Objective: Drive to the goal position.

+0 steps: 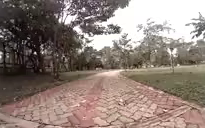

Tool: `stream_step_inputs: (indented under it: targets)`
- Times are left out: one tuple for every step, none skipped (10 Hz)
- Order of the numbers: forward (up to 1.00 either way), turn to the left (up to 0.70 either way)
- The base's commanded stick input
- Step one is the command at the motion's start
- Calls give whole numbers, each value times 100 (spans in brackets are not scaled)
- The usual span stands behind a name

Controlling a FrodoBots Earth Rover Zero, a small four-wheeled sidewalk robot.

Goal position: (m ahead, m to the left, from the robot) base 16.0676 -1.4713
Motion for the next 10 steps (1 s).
stream_step_inputs:
  targets:
    - [70, 1]
    - [70, 1]
    - [70, 1]
    - [70, 1]
    - [70, 1]
    - [70, 1]
    - [70, 1]
    - [70, 1]
    - [70, 1]
    - [70, 1]
